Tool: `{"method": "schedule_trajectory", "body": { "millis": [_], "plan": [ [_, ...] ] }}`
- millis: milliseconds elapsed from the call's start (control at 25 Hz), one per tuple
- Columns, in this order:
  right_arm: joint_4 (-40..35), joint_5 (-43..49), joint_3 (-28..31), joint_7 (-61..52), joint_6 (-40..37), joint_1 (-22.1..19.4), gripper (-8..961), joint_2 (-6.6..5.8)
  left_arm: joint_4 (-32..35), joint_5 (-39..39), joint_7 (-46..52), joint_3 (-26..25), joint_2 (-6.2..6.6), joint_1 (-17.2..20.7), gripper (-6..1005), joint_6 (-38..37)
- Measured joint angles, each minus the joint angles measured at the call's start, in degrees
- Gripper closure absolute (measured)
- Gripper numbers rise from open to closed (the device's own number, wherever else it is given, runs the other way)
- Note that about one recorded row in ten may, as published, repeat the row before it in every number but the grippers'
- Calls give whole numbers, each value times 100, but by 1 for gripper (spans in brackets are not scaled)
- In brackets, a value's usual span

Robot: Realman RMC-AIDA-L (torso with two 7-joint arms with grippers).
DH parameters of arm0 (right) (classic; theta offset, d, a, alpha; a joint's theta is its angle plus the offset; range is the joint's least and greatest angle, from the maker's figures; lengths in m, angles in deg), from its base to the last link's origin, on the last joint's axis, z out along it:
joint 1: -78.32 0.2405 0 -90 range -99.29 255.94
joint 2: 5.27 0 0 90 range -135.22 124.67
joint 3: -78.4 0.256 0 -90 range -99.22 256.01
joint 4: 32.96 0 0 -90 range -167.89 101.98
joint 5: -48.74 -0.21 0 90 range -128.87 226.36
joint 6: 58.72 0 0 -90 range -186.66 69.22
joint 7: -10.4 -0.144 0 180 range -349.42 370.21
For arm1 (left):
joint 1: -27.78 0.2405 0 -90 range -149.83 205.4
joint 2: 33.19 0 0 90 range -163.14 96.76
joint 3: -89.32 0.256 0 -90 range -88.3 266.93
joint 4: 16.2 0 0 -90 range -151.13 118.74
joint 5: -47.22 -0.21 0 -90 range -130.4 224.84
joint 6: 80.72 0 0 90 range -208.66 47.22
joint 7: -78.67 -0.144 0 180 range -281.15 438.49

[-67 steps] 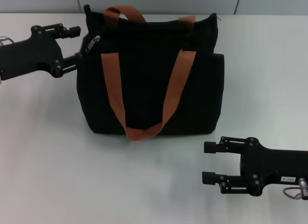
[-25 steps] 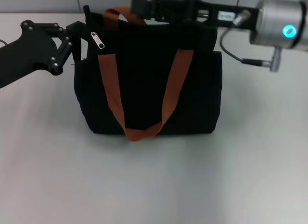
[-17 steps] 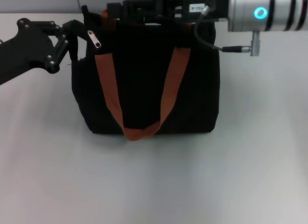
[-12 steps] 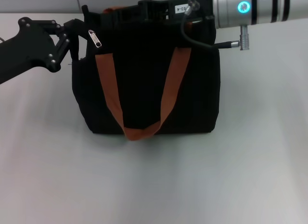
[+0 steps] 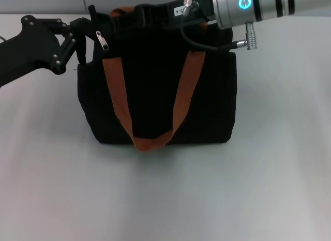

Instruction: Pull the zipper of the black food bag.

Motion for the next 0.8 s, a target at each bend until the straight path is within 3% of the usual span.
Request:
{"method": "schedule_trajectory", "body": {
  "millis": [800],
  "plan": [
    [73,17,-356,-168,288,177,503,33,2,-6,164,34,2,-103,971,51]
  ]
}}
